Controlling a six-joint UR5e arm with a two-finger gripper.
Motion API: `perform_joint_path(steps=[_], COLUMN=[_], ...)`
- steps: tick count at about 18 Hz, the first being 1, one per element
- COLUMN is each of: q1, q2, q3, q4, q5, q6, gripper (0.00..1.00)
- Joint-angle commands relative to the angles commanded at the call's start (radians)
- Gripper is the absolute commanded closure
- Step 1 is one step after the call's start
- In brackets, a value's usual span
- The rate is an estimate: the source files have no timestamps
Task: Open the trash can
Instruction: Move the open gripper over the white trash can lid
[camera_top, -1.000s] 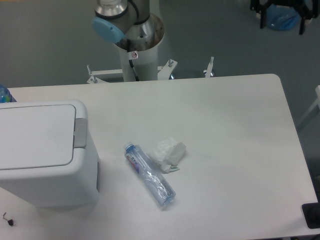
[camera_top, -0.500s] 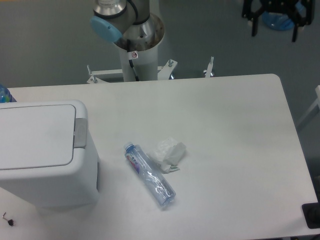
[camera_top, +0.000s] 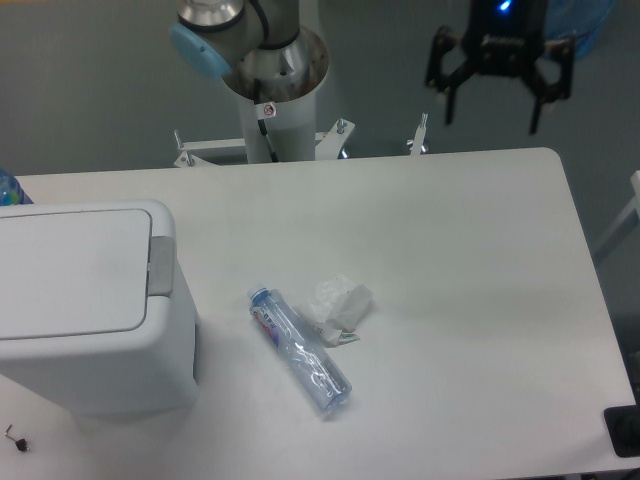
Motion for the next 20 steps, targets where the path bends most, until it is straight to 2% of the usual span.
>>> perform_joint_path(steps=[3,8,12,14,20], q1=[-0.087,-0.158,-0.225,-0.261,-0.328], q2=[-0.011,-0.017,-0.051,-0.064,-0.098], q3=[-0.005,-0.008,-0.008,-0.009,-0.014], q4=[0.002,0.003,0.089,0.110,0.129], q5=[-0.003,-0.055,-0.069,-0.068,-0.064], q6=[-0.164,-0.350,-0.465,-0.499,-0.501], gripper=[0.00,0.00,0.00,0.00,0.00])
